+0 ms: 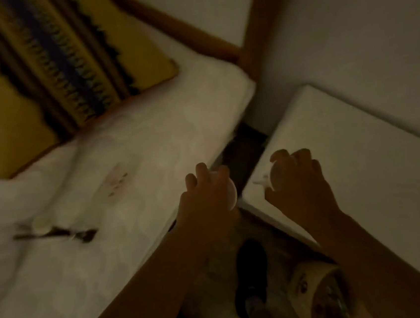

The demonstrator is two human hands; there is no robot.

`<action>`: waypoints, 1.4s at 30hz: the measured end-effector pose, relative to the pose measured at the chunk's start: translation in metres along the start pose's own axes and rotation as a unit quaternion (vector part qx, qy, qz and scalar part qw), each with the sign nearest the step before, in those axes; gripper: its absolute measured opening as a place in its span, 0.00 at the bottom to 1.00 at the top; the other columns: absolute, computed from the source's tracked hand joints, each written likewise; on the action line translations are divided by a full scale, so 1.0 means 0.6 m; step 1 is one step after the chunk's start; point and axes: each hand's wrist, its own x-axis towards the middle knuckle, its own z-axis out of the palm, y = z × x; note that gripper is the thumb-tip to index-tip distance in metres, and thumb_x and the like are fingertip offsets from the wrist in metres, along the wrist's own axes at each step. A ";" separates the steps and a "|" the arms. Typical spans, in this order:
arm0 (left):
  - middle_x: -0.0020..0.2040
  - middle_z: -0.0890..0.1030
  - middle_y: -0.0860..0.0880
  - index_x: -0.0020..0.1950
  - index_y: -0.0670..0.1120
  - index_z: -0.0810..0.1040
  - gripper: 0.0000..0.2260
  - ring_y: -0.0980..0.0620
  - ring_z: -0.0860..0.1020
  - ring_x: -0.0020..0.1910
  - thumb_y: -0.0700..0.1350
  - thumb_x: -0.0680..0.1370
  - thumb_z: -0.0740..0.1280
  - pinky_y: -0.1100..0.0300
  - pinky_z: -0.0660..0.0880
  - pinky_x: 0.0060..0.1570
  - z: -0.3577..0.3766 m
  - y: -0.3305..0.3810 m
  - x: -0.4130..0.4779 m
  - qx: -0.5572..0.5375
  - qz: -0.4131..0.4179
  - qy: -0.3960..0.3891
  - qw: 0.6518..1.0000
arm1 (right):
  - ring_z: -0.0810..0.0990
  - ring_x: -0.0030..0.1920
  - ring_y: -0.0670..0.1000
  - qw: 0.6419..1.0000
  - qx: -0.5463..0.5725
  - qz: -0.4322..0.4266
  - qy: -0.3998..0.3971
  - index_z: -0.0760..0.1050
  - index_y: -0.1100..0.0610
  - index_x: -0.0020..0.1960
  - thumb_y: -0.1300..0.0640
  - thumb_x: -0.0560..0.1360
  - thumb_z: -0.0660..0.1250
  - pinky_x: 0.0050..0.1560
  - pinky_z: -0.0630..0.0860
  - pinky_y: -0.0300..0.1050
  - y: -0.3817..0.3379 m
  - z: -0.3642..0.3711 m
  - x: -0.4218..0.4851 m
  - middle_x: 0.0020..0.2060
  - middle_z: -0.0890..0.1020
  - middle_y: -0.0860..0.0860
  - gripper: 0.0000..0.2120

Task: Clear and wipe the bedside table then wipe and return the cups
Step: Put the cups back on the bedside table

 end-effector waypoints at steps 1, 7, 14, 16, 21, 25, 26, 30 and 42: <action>0.62 0.63 0.46 0.67 0.52 0.60 0.31 0.45 0.67 0.59 0.53 0.69 0.72 0.49 0.77 0.53 0.002 0.047 0.036 0.008 0.020 -0.006 1.000 | 0.71 0.47 0.52 0.999 -0.001 0.012 0.030 0.72 0.56 0.56 0.47 0.65 0.77 0.43 0.71 0.45 0.052 -0.011 0.006 0.51 0.76 0.53 0.25; 0.62 0.64 0.45 0.65 0.52 0.59 0.31 0.42 0.68 0.60 0.53 0.67 0.70 0.46 0.75 0.55 0.062 0.238 0.196 0.095 0.120 -0.038 0.987 | 0.72 0.49 0.56 0.985 0.019 0.168 0.042 0.69 0.55 0.57 0.50 0.66 0.70 0.42 0.67 0.45 0.262 0.002 0.020 0.52 0.73 0.54 0.23; 0.60 0.64 0.45 0.63 0.51 0.59 0.31 0.42 0.68 0.56 0.52 0.67 0.71 0.47 0.77 0.51 0.118 0.316 0.324 0.165 0.184 -0.036 0.968 | 0.73 0.51 0.59 0.957 0.097 0.268 0.049 0.67 0.52 0.61 0.50 0.65 0.71 0.41 0.73 0.46 0.344 0.041 0.061 0.54 0.71 0.56 0.27; 0.59 0.65 0.45 0.63 0.51 0.60 0.30 0.43 0.69 0.54 0.52 0.67 0.72 0.47 0.78 0.49 0.127 0.333 0.350 0.187 0.203 -0.031 0.961 | 0.73 0.51 0.57 0.954 0.092 0.281 0.053 0.66 0.51 0.61 0.48 0.65 0.72 0.41 0.75 0.46 0.362 0.043 0.082 0.54 0.71 0.56 0.28; 0.60 0.66 0.43 0.63 0.49 0.59 0.31 0.42 0.69 0.54 0.52 0.68 0.73 0.47 0.78 0.48 0.136 0.384 0.418 0.248 0.249 -0.007 0.936 | 0.74 0.52 0.58 0.949 0.099 0.290 0.072 0.67 0.53 0.60 0.45 0.67 0.72 0.45 0.76 0.46 0.401 0.031 0.141 0.54 0.73 0.56 0.27; 0.67 0.63 0.42 0.69 0.50 0.57 0.34 0.39 0.66 0.62 0.50 0.70 0.72 0.42 0.74 0.54 0.130 0.416 0.464 0.260 0.237 -0.027 0.936 | 0.72 0.60 0.61 0.958 0.070 0.275 0.043 0.65 0.54 0.67 0.41 0.69 0.68 0.52 0.77 0.53 0.427 0.024 0.188 0.62 0.72 0.58 0.32; 0.70 0.61 0.41 0.73 0.51 0.54 0.37 0.37 0.64 0.67 0.50 0.71 0.72 0.39 0.72 0.58 0.130 0.419 0.469 0.263 0.229 -0.039 0.936 | 0.71 0.61 0.62 0.958 0.069 0.277 0.030 0.63 0.54 0.69 0.39 0.69 0.69 0.54 0.76 0.56 0.432 0.021 0.191 0.63 0.71 0.58 0.35; 0.79 0.46 0.44 0.78 0.53 0.43 0.45 0.37 0.46 0.77 0.58 0.72 0.70 0.31 0.56 0.70 0.104 0.412 0.437 0.230 0.194 -0.058 0.952 | 0.62 0.73 0.64 0.967 0.057 0.247 0.040 0.53 0.52 0.76 0.37 0.68 0.71 0.69 0.66 0.66 0.420 -0.005 0.159 0.73 0.62 0.60 0.45; 0.76 0.63 0.48 0.78 0.52 0.57 0.28 0.48 0.68 0.71 0.51 0.79 0.63 0.55 0.67 0.66 0.090 0.046 0.078 -0.090 -0.110 -0.045 0.989 | 0.55 0.79 0.52 0.975 0.201 0.003 -0.099 0.51 0.50 0.80 0.49 0.78 0.67 0.76 0.61 0.47 0.072 0.051 0.028 0.79 0.54 0.51 0.37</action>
